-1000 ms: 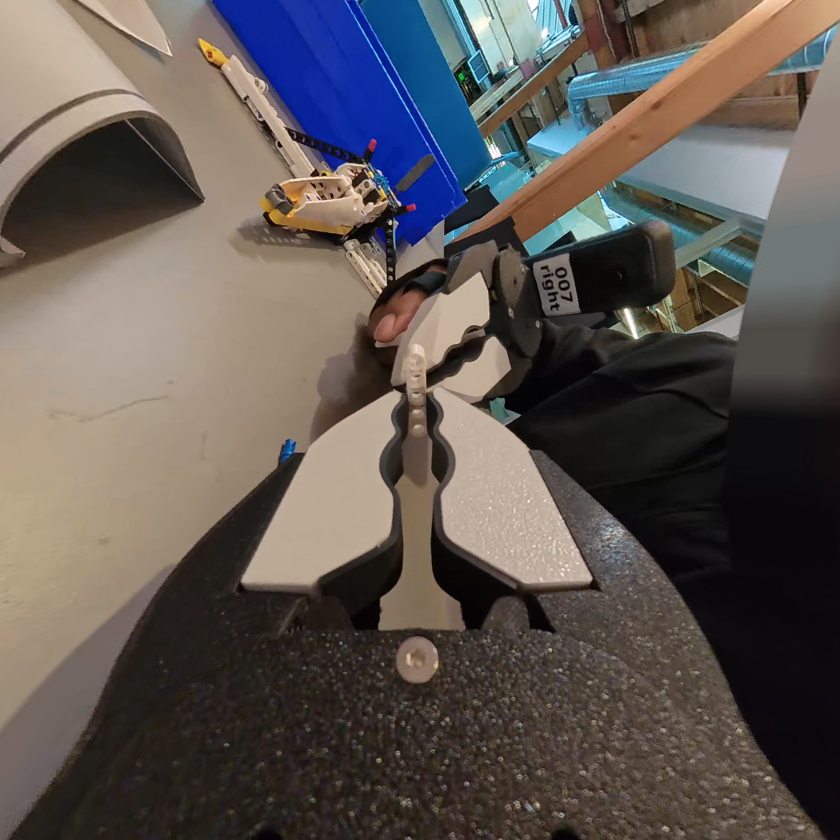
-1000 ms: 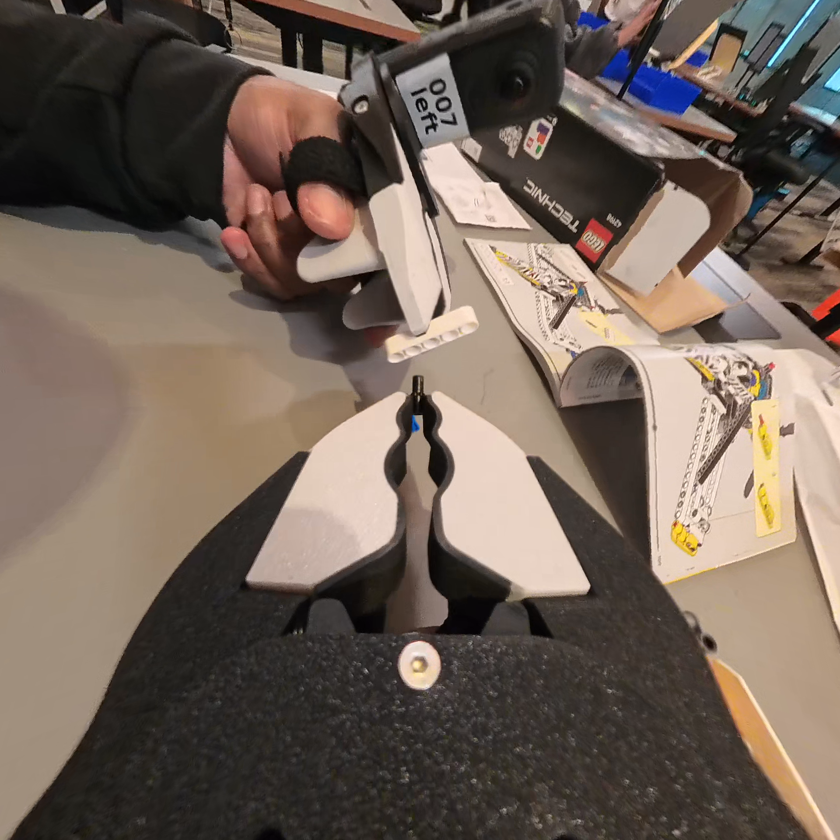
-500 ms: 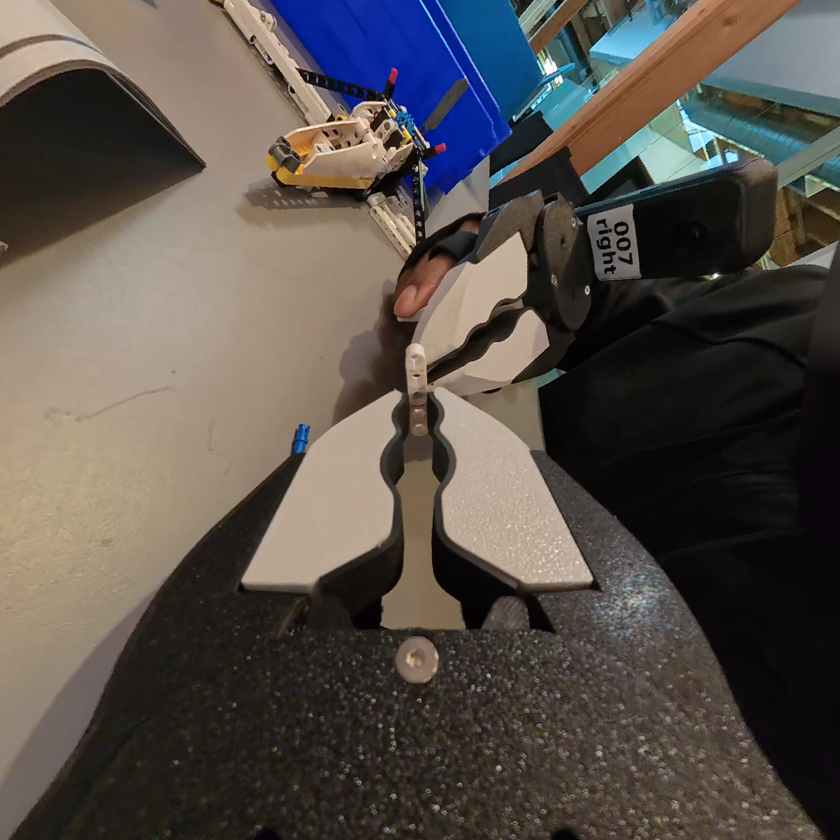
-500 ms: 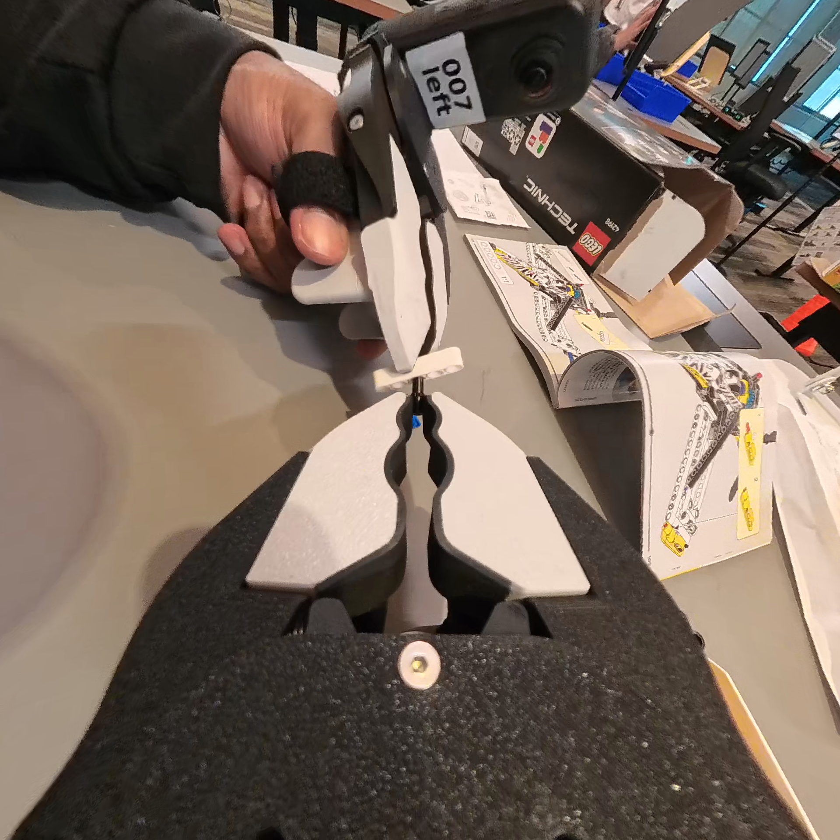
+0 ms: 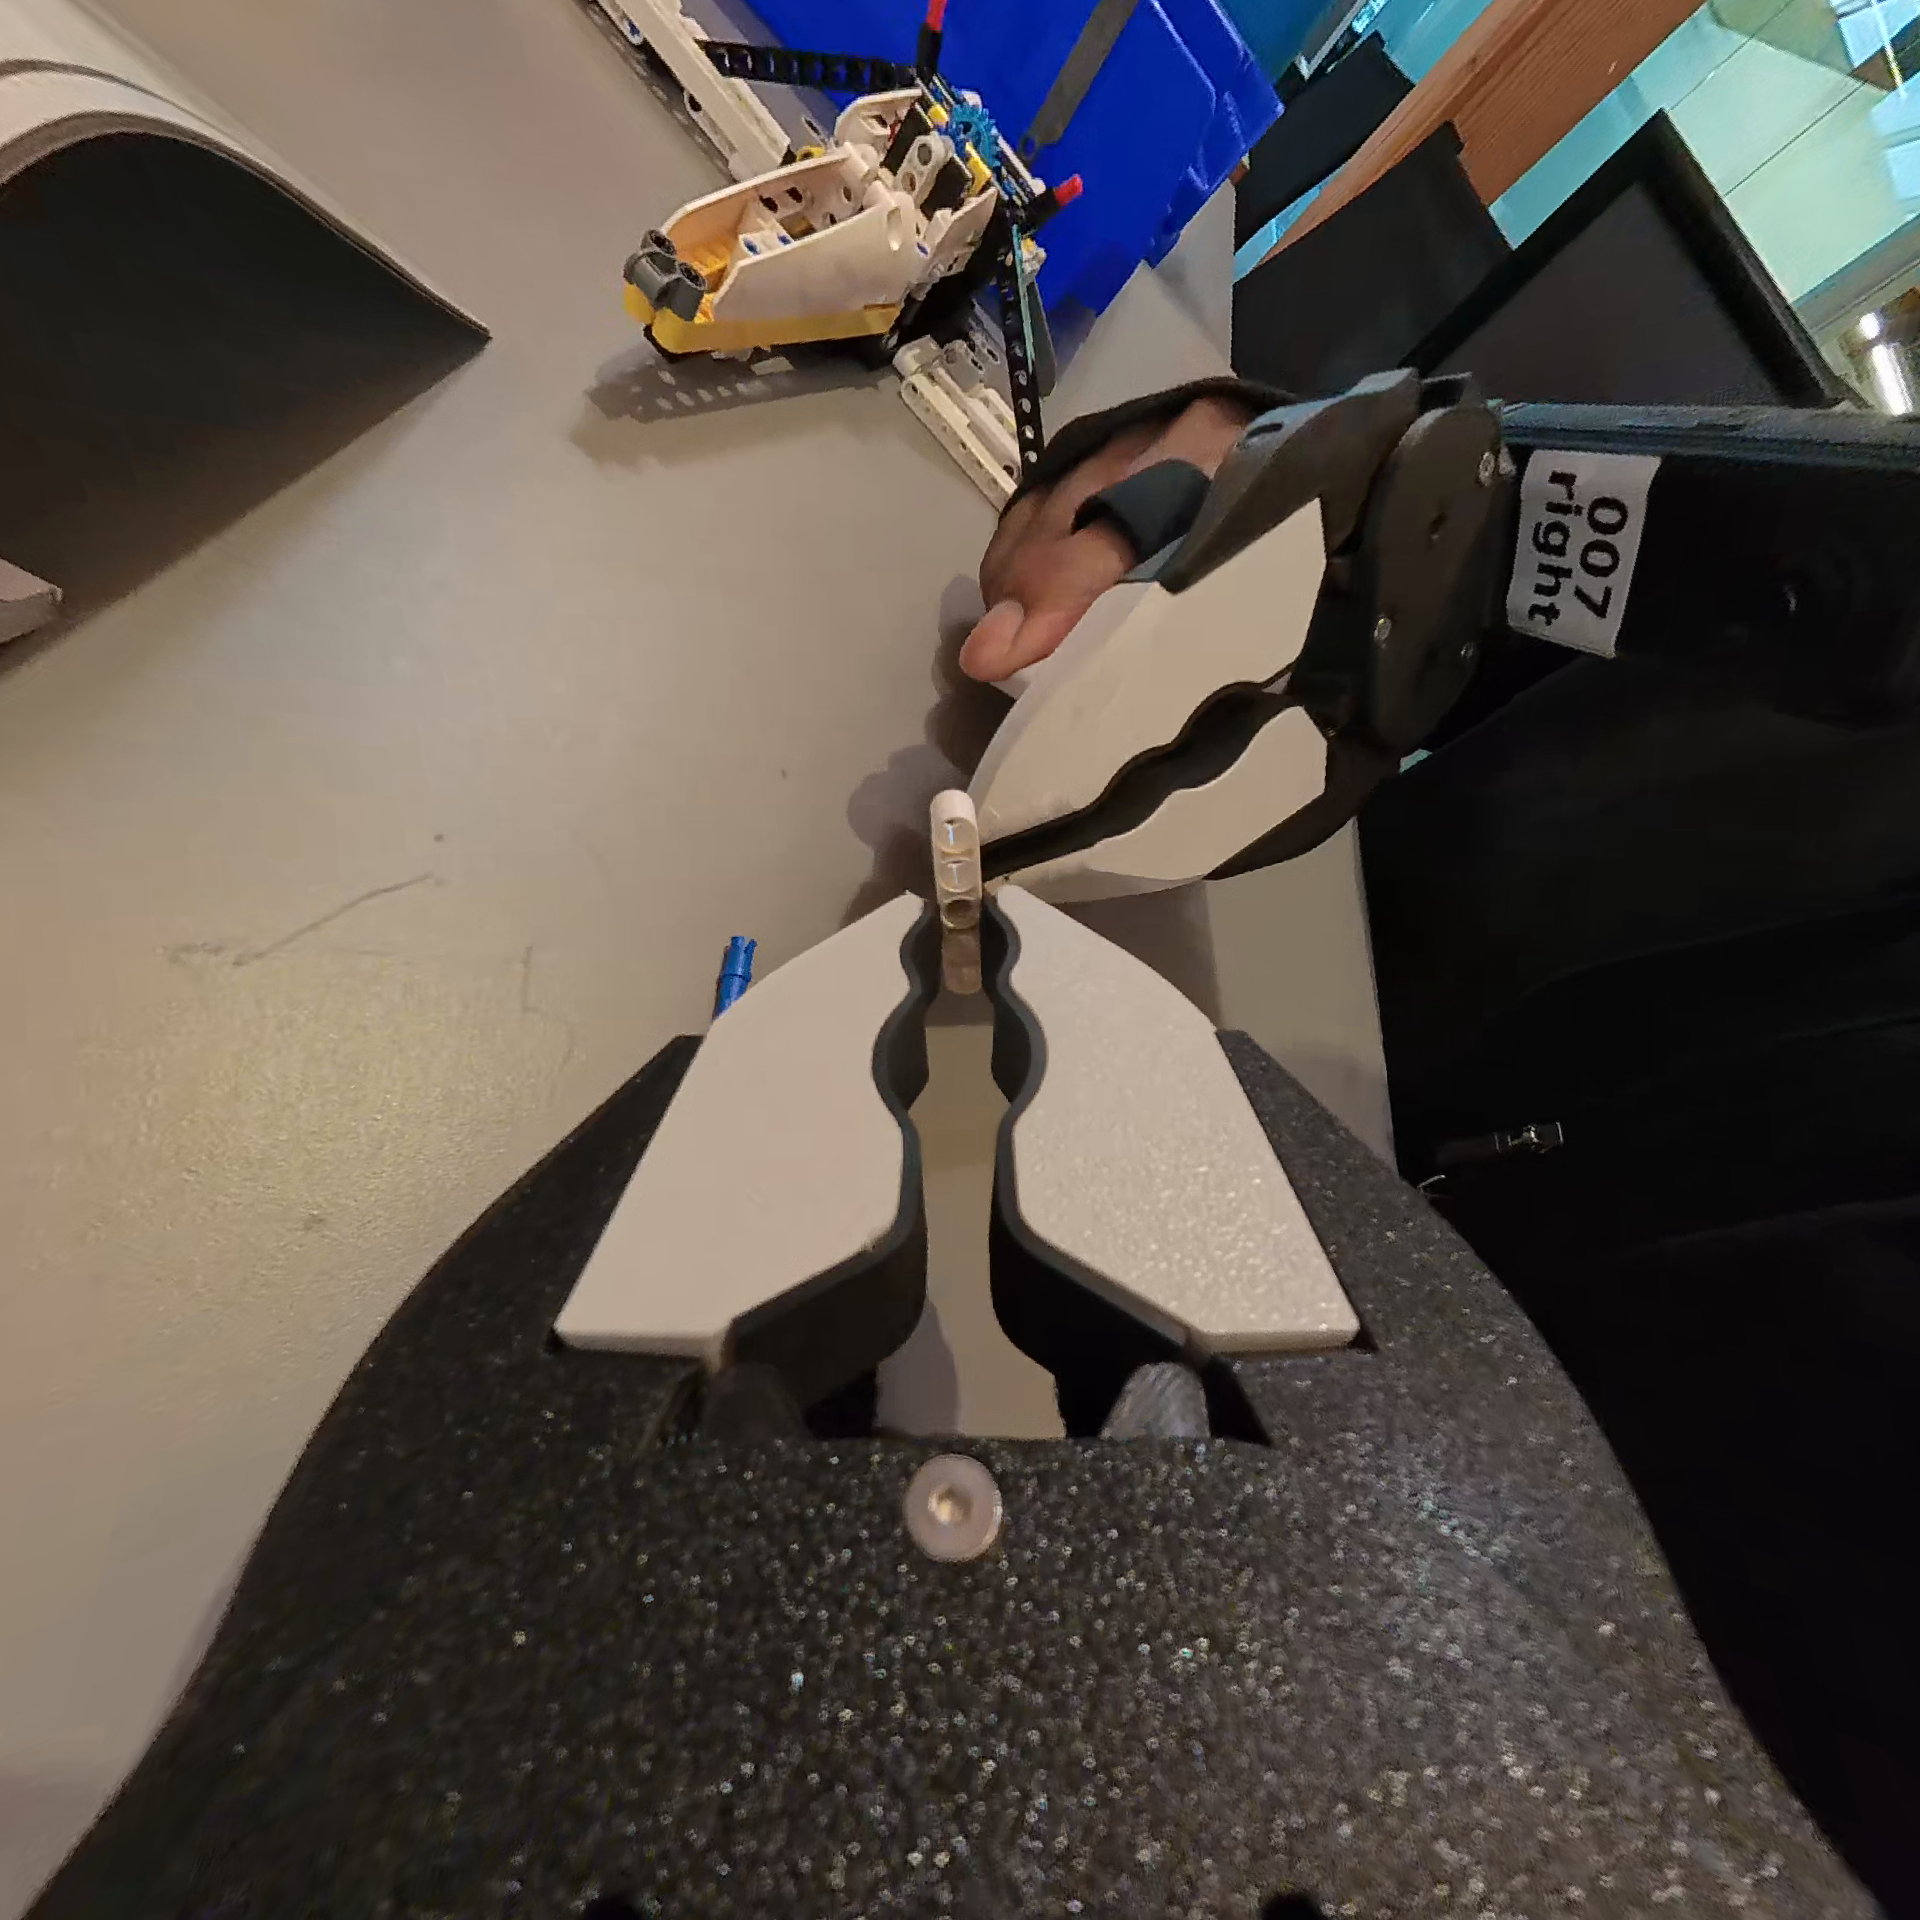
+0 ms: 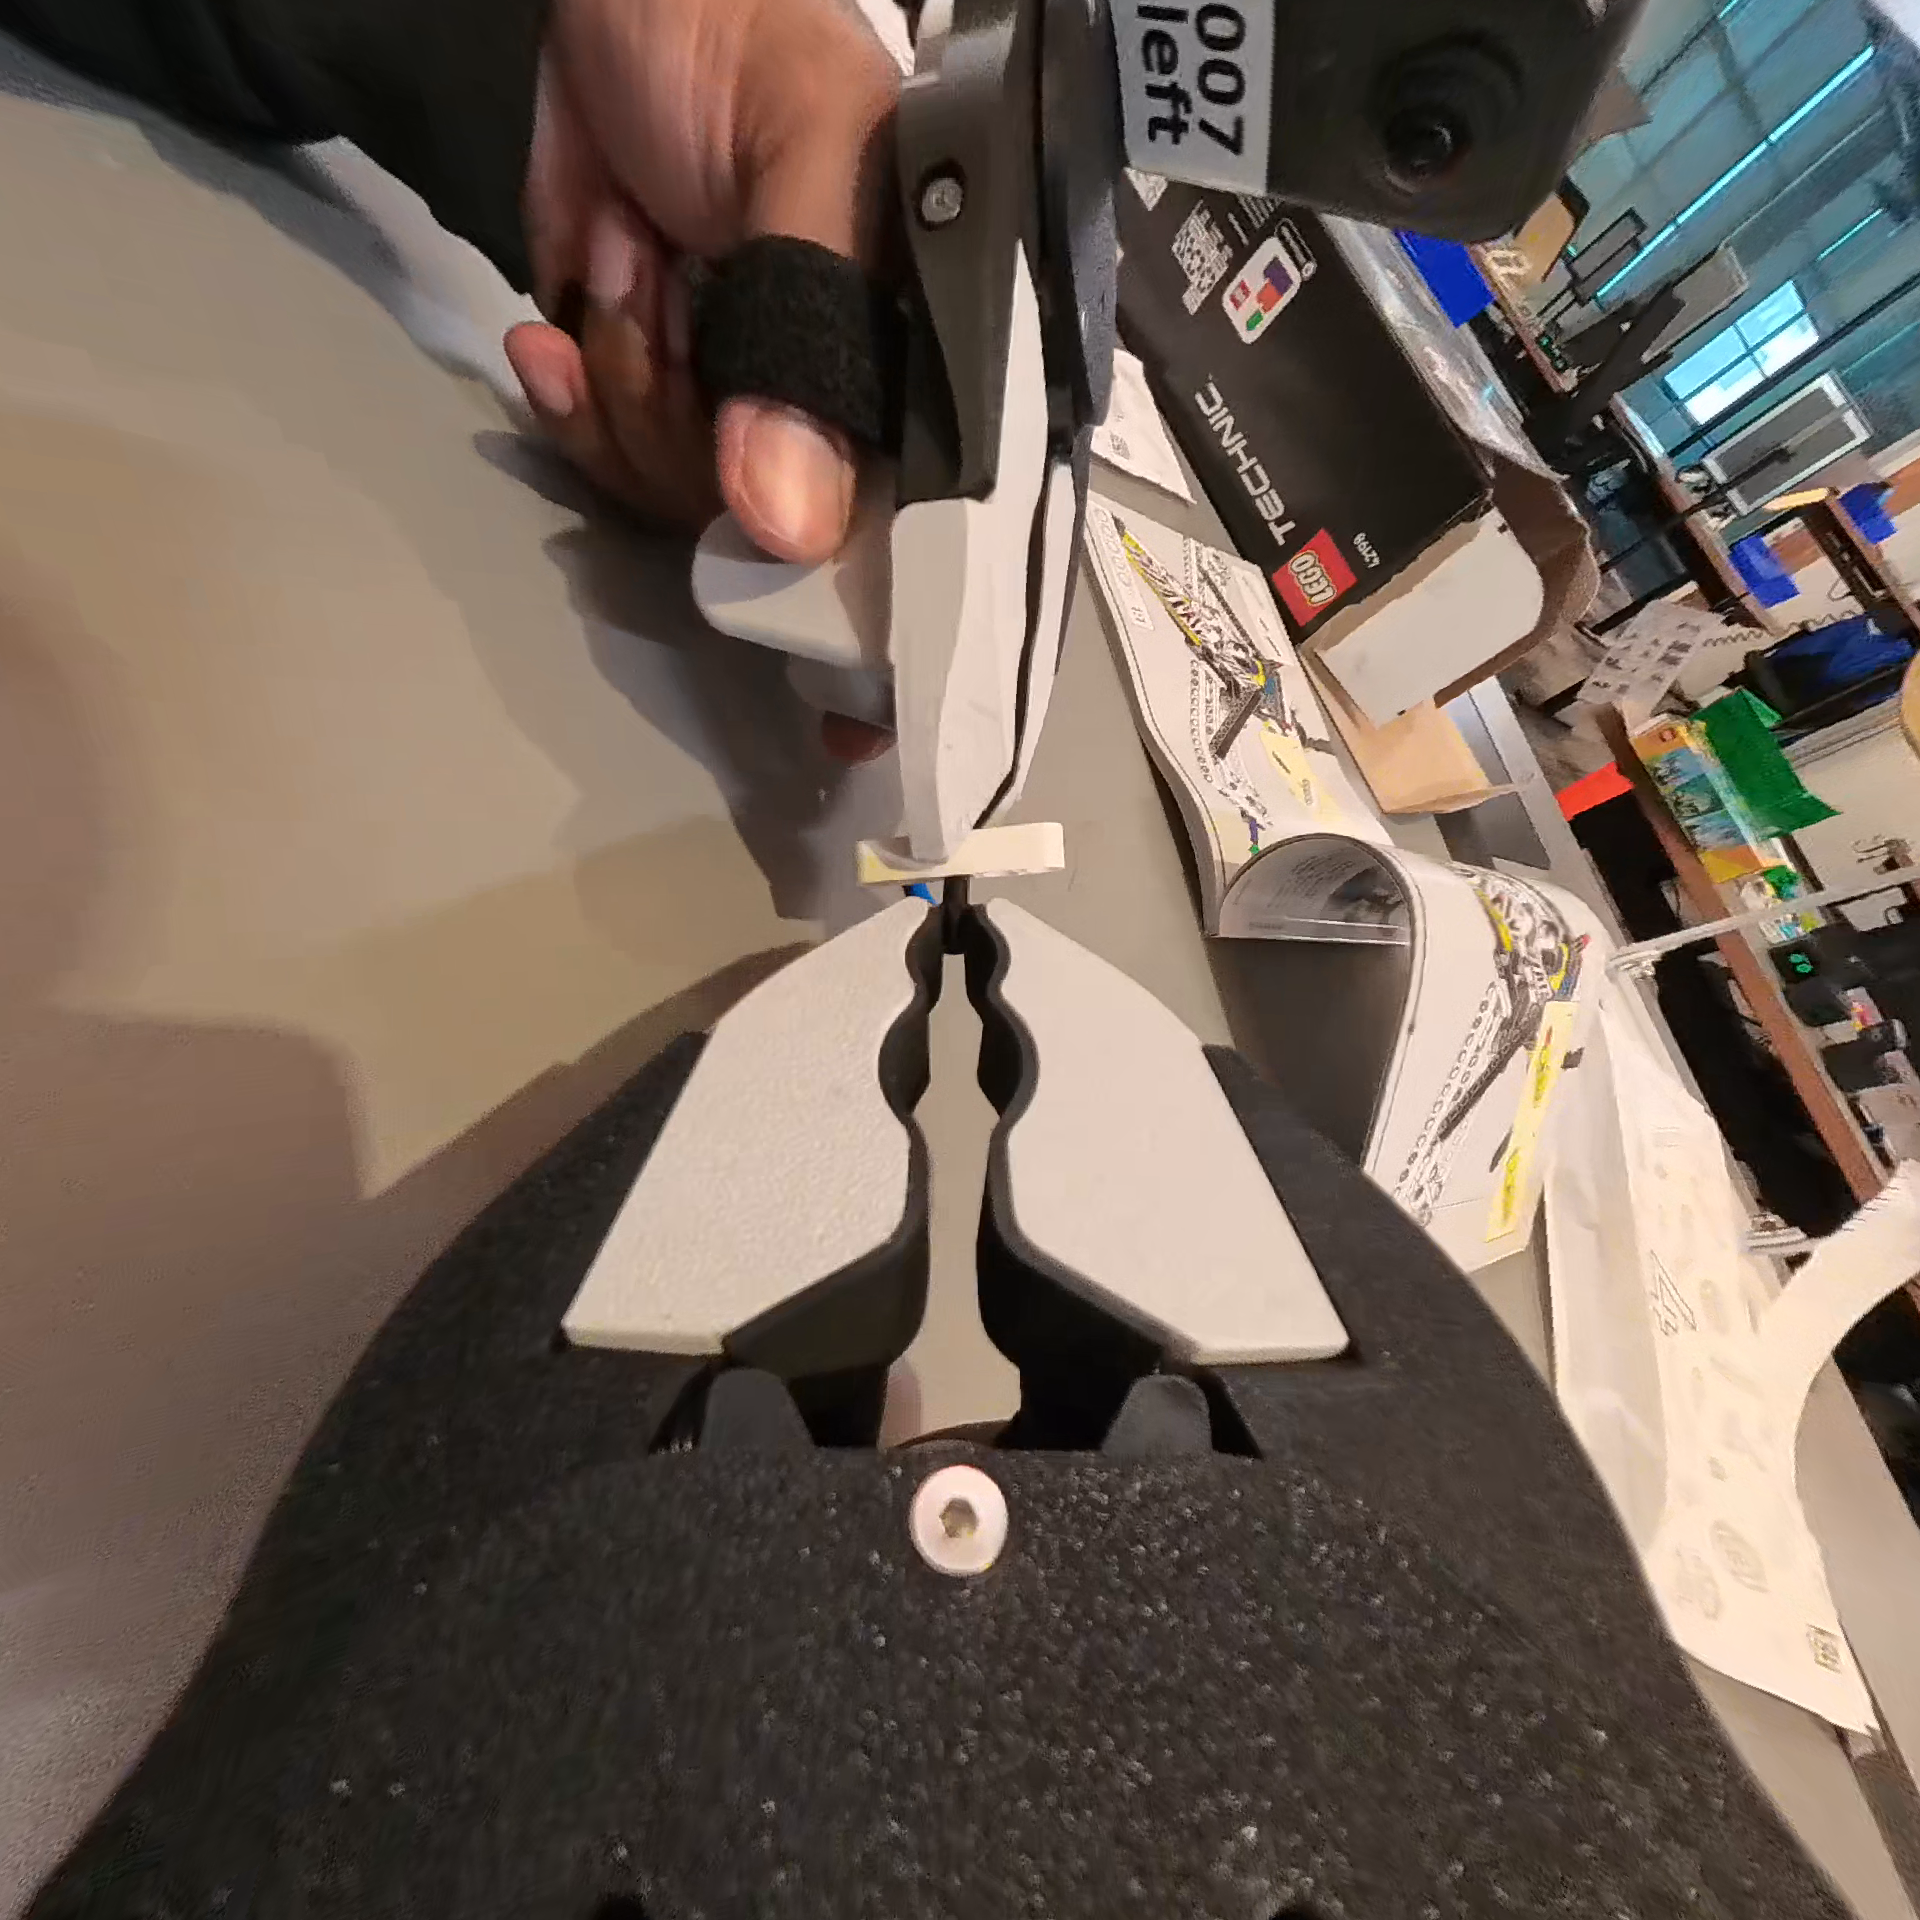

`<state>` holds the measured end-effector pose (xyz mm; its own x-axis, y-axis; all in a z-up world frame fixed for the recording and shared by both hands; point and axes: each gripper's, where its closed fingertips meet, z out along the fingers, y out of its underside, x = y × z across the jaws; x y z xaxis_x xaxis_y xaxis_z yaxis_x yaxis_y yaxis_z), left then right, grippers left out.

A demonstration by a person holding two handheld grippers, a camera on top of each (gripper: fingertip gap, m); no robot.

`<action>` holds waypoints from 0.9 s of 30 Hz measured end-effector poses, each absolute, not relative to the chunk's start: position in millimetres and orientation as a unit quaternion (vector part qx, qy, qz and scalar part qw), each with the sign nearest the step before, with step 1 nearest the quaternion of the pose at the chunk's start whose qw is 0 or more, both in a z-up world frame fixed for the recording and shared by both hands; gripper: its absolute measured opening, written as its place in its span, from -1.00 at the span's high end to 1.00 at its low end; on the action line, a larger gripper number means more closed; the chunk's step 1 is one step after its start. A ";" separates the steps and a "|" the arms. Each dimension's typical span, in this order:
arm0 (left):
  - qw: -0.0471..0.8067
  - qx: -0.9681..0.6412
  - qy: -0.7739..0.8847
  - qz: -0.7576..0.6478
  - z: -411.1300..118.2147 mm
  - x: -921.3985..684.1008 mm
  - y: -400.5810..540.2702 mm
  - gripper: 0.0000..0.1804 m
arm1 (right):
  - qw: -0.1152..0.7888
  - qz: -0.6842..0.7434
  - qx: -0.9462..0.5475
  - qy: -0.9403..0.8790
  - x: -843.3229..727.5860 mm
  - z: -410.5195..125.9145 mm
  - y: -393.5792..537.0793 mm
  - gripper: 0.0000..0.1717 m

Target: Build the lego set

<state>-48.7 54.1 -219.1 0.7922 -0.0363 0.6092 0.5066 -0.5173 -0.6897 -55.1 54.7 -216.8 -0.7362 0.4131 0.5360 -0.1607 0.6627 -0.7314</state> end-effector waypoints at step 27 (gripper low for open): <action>0.556 -0.725 -0.058 -0.402 -171.7 -29.2 45.4 0.93 | 0.188 0.627 -0.097 -0.750 -33.5 -169.2 46.0 0.96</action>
